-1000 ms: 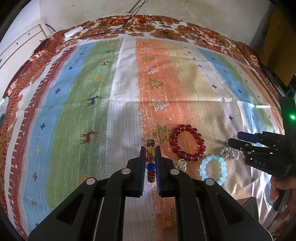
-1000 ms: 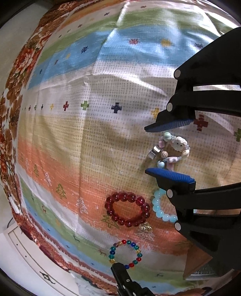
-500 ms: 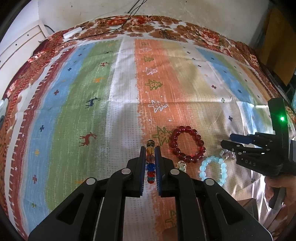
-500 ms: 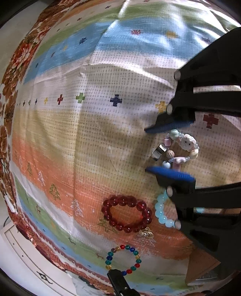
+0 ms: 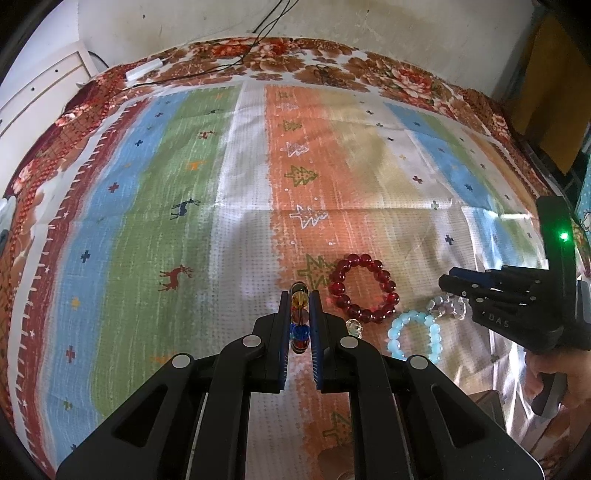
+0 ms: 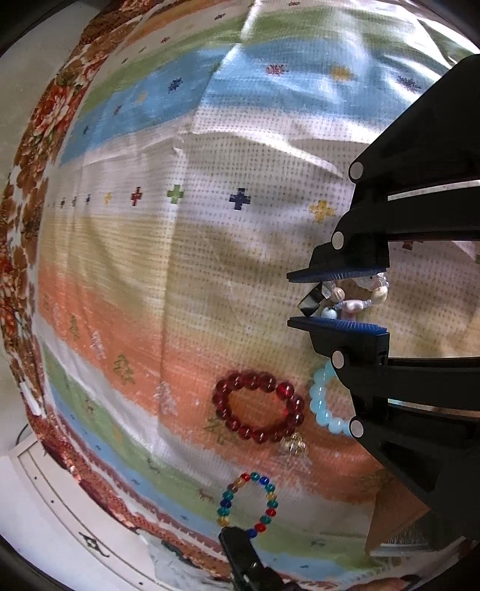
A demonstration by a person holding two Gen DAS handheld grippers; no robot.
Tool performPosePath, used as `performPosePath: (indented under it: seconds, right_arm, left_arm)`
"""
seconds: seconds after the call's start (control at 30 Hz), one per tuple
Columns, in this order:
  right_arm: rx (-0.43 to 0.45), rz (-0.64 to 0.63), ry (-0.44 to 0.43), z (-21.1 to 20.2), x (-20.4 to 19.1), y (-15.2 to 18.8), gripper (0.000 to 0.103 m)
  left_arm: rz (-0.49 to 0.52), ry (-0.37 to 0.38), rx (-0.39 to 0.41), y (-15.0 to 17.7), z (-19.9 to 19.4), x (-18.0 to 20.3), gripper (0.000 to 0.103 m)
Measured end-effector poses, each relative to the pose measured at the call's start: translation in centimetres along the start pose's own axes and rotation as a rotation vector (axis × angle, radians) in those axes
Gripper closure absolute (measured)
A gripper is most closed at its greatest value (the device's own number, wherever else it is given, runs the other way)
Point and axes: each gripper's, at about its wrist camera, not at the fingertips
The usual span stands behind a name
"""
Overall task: Organize jewelry
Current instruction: 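Lift both bracelets and carry them toward the silver tin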
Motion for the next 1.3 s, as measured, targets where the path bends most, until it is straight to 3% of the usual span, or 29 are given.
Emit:
performPosePath:
  seconds: [0.63,1.07,1.3]
  right_arm:
    - [0.188,-0.018,-0.043,-6.8,-2.7,2.2,0.084]
    - [0.258,-0.05,-0.023,-9.3,-4.1,5.3,0.084]
    - [0.291,-0.059,-0.052,-10.4,-4.7,6.1,0.084]
  left_arm:
    - [-0.008,0.055,0.073,0.6,-3.6,1.0,0.094]
    - [0.019,0.097,0.133,1.7,-6.9,2.6,0.094]
    - [0.023,0.12,0.168,3.3,-9.0,3.2,0.094]
Point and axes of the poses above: each gripper's, at about its wrist camera, not at the fingertips, and z roughly the way its jaws point, x to its right, y to its underside, and after that the axes turned 5 degrees about z, right-handed
